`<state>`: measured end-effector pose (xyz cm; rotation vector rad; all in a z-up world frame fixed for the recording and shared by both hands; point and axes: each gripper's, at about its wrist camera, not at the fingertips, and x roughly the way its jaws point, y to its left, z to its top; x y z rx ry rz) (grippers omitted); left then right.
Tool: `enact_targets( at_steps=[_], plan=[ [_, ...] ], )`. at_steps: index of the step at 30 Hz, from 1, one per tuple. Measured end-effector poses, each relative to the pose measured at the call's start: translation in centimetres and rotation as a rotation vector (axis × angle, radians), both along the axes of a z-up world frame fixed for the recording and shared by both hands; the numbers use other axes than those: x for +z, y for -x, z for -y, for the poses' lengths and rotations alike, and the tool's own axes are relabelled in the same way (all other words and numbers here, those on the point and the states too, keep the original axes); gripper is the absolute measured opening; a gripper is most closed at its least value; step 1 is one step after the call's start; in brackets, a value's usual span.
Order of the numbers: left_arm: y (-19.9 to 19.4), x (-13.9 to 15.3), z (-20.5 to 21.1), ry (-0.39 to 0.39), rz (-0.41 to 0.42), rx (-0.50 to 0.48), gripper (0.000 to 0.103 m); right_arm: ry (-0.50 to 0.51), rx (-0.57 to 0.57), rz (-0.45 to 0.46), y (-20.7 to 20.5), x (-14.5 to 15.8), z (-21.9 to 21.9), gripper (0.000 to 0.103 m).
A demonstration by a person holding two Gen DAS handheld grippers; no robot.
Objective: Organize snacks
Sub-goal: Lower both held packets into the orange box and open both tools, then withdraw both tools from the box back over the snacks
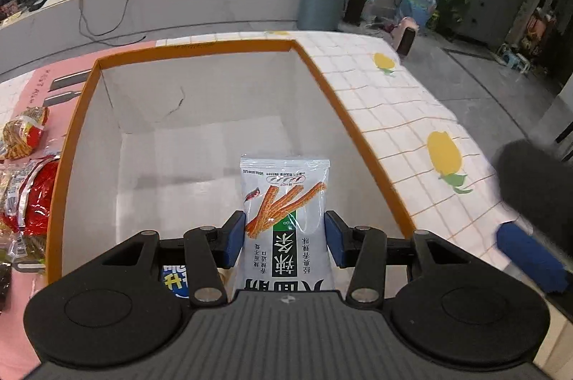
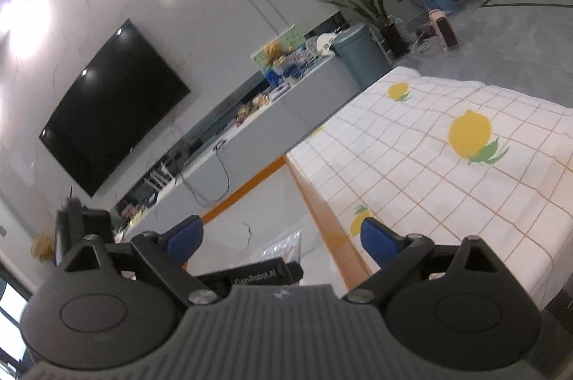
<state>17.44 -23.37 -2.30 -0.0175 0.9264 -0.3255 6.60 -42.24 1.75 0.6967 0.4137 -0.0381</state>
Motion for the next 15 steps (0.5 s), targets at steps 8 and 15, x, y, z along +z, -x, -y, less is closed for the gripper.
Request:
enact_targets(
  at_steps=[8, 15],
  plan=[
    [0.1, 0.0, -0.9, 0.005, -0.041, -0.001, 0.062, -0.033, -0.009, -0.002, -0.2, -0.2, 0.1, 0.094],
    [1.4, 2.0, -2.0, 0.014, 0.025, -0.012, 0.089, -0.031, -0.006, 0.005, -0.4, -0.3, -0.1, 0.094]
  ],
)
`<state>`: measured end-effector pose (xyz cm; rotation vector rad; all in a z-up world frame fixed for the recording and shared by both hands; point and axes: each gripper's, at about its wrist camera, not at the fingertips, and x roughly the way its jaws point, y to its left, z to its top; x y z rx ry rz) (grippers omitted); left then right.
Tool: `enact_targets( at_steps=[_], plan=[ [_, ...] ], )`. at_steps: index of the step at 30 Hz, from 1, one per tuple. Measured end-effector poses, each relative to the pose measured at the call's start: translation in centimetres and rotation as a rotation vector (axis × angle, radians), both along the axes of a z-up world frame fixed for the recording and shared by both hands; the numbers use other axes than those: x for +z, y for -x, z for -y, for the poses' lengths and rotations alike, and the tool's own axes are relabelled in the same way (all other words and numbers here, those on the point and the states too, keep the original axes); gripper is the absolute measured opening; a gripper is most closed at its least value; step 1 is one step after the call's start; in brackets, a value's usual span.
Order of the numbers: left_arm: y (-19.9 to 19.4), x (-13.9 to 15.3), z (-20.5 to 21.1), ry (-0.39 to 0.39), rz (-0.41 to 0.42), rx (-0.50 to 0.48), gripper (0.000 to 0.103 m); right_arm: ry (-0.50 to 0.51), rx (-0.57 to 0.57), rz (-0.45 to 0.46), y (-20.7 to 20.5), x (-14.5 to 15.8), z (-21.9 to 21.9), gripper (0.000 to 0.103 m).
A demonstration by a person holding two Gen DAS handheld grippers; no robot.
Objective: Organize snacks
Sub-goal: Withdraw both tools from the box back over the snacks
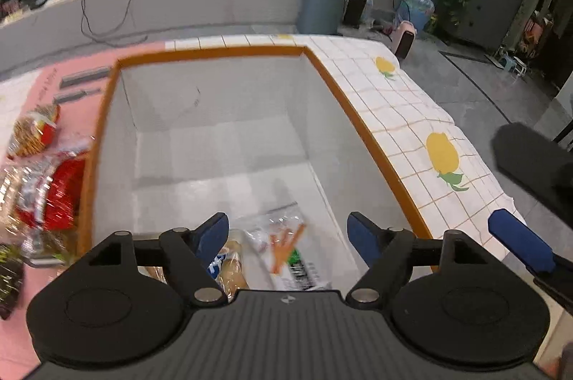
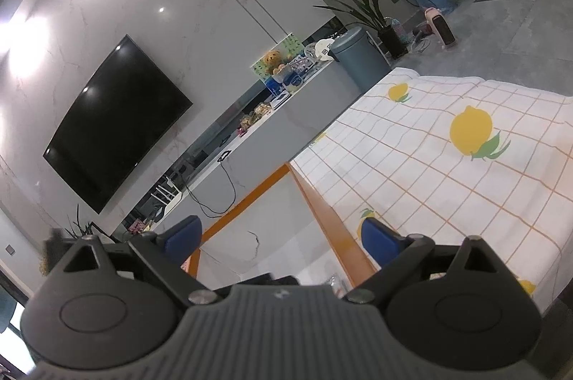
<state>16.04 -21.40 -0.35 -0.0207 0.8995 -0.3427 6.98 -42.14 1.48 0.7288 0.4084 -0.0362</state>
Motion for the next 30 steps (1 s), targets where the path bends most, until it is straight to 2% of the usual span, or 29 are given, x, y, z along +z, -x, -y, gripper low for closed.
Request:
enact_targets(
  at_steps=[8, 17, 25, 30],
  plan=[
    [1.3, 3.5, -3.4, 0.022, 0.05, 0.021, 0.089, 0.046, 0.017, 0.04, 0.1, 0.4, -1.1, 0.094],
    [3.8, 7.4, -11.6, 0.036, 0.134, 0.156, 0.089, 0.178, 0.152, 0.181, -0.2, 1.7, -6.7, 0.094],
    [5.9, 8.2, -17.3, -0.001, 0.186, 0.242, 0.089, 0.301, 0.286, 0.232, -0.8, 1.3, -13.4, 0.094],
    [6.5, 7.1, -21.3, 0.0, 0.213, 0.329, 0.089, 0.353, 0.382, 0.251, -0.7, 0.6, -17.2, 0.094]
  ],
)
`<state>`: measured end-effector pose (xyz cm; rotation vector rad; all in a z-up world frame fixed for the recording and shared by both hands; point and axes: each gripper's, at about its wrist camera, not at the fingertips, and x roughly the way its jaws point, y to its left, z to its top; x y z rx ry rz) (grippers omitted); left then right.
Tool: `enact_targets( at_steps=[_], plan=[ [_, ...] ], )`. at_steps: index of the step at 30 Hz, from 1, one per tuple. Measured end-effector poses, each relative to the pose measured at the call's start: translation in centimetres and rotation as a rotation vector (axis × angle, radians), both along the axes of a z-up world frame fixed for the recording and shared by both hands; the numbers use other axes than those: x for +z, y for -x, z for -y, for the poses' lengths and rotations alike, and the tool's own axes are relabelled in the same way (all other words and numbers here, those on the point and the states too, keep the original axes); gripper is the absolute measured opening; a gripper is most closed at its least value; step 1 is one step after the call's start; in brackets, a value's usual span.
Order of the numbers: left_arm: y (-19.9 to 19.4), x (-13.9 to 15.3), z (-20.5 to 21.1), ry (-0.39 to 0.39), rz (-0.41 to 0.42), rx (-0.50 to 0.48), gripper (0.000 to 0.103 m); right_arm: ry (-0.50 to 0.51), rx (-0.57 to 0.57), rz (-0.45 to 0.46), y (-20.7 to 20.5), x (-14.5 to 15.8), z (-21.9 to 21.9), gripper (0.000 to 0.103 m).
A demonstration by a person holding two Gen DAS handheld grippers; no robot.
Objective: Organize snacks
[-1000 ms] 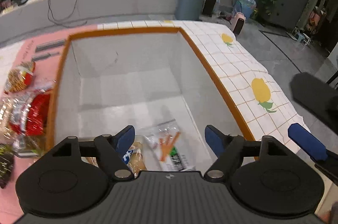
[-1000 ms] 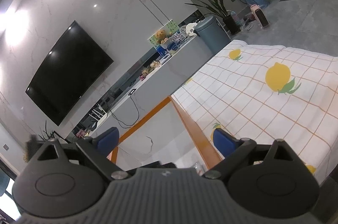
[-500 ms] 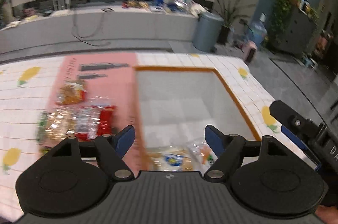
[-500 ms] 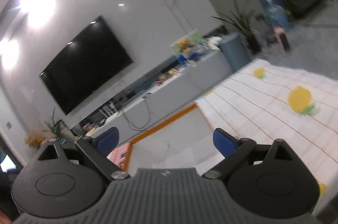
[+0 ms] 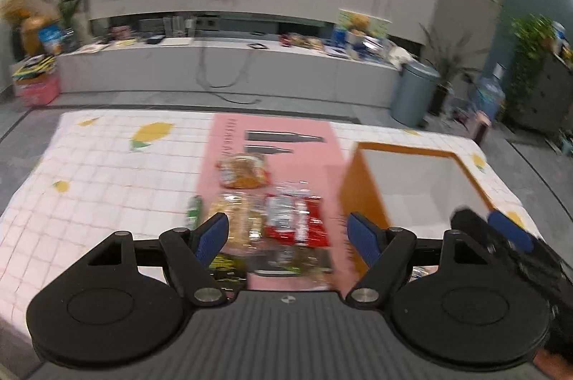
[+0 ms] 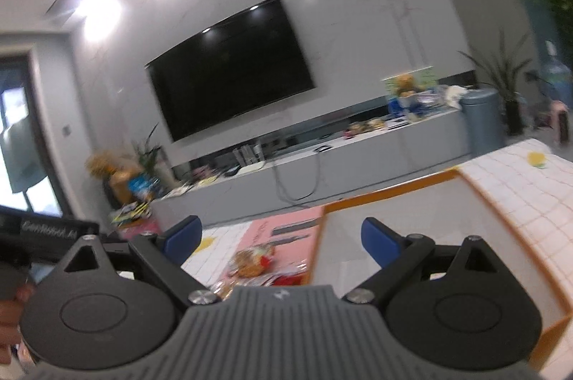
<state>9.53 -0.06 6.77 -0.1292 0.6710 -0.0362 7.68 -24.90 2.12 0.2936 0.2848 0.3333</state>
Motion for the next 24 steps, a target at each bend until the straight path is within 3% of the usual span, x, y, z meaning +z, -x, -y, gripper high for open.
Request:
enact_targets(
  at_steps=[8, 12, 15, 18, 20, 24],
  plan=[
    [-0.4, -3.7, -5.5, 0.029, -0.015, 0.077, 0.089, 0.122, 0.111, 0.022, -0.3, -2.4, -6.2, 0.093],
    [-0.9, -6.2, -6.9, 0.029, -0.079, 0.074, 0.089, 0.277, 0.148, 0.001, -0.7, -4.6, -10.2, 0.093],
    [-1.2, -7.9, -7.7, 0.026, -0.128, 0.075, 0.089, 0.484, 0.044, -0.013, -0.9, -6.6, -13.1, 0.091],
    [-1.3, -9.3, -8.6, 0.029, -0.169, 0.089, 0.088, 0.622, 0.047, -0.028, -1.5, -8.8, -14.8, 0.089],
    [-1.3, -9.8, -9.1, 0.048, -0.191, 0.092, 0.088, 0.639, 0.036, -0.066, -2.3, -9.7, -14.9, 0.09],
    [-1.0, -10.4, -9.7, 0.081, -0.213, 0.093, 0.088, 0.726, 0.001, -0.041, -2.9, -11.0, -15.9, 0.09]
  ],
)
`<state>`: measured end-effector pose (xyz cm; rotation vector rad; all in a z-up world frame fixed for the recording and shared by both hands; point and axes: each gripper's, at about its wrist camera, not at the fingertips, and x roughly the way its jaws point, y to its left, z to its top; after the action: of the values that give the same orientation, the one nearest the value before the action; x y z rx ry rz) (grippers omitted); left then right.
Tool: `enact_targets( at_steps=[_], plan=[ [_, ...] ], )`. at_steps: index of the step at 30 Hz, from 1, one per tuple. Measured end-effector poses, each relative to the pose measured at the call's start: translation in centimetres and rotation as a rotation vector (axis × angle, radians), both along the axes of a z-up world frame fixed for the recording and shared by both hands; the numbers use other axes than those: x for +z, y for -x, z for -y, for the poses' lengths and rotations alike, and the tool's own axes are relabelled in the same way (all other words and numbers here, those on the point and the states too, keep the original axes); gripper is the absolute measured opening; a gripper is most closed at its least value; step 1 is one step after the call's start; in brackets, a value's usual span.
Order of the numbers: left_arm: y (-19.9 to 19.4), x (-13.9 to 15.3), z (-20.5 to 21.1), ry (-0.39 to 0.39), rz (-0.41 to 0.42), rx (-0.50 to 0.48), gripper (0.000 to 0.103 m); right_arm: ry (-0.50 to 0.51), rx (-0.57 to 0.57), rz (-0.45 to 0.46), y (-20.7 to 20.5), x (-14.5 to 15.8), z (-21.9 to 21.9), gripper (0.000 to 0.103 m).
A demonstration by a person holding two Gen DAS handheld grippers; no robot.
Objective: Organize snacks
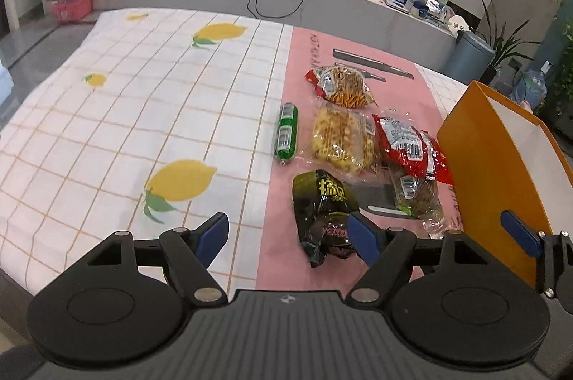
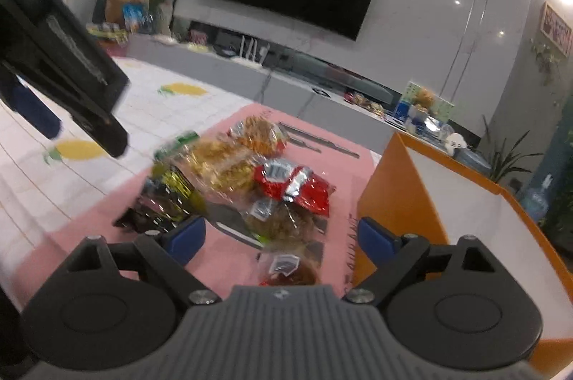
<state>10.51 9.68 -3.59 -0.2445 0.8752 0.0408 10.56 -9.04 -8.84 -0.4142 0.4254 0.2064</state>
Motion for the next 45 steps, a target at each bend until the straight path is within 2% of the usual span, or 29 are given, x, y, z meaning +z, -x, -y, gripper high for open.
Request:
enact_targets(
  at_steps=[6, 8, 12, 16, 19, 20, 21, 25, 33, 39, 40, 42, 45],
  plan=[
    [-0.2, -0.5, 0.1, -0.003, -0.022, -0.001, 0.088, 0.146, -0.024, 0.016, -0.4, -1.9, -1.8, 0.088],
    [-0.3, -0.5, 0.3, -0.002, -0.021, -0.008, 0.089, 0.17, -0.039, -0.012, -0.9, -2.6, -2.0, 0.088],
    [-0.3, -0.7, 0.8, -0.022, -0.026, -0.027, 0.089, 0.127, -0.075, -0.085, -2.1, -3.8, -1.6, 0.086],
    [-0.4, -1.0, 0.5, 0.032, -0.046, -0.032, 0.089, 0.035, -0.079, -0.123, -2.7, -3.7, -0.9, 0.084],
    [-0.5, -1.2, 0.3, 0.048, -0.048, -0.046, 0.088, -0.049, -0.101, -0.172, -3.2, -3.6, -0.2, 0.066],
    [-0.5, -1.2, 0.3, 0.053, -0.048, -0.05, 0.088, -0.067, -0.094, -0.183, -3.3, -3.6, 0.1, 0.051],
    [-0.5, -1.2, 0.4, 0.055, -0.048, -0.051, 0.089, -0.075, -0.087, -0.188, -3.4, -3.6, 0.1, 0.042],
    [-0.6, -1.3, 0.5, 0.053, -0.048, -0.053, 0.088, -0.075, -0.063, -0.175, -3.0, -3.8, 0.0, 0.042],
    [-0.9, -1.3, -0.7, 0.047, -0.059, -0.018, 0.089, -0.135, 0.084, -0.178, -0.3, -2.7, -0.8, 0.041],
    [-1.0, -1.3, -1.7, 0.081, -0.069, 0.006, 0.089, -0.077, 0.106, -0.176, 0.3, -3.4, -1.7, 0.043],
    [-1.0, -1.3, -1.7, 0.079, -0.07, 0.003, 0.089, -0.062, 0.113, -0.169, 0.3, -3.4, -1.8, 0.045],
    [-1.0, -1.3, -1.4, 0.072, -0.072, -0.009, 0.089, -0.029, 0.127, -0.142, 0.7, -3.5, -2.2, 0.057],
    [-1.1, -1.5, -1.2, 0.075, -0.082, -0.021, 0.089, 0.025, 0.147, -0.115, 1.2, -3.8, -2.8, 0.055]
  ],
)
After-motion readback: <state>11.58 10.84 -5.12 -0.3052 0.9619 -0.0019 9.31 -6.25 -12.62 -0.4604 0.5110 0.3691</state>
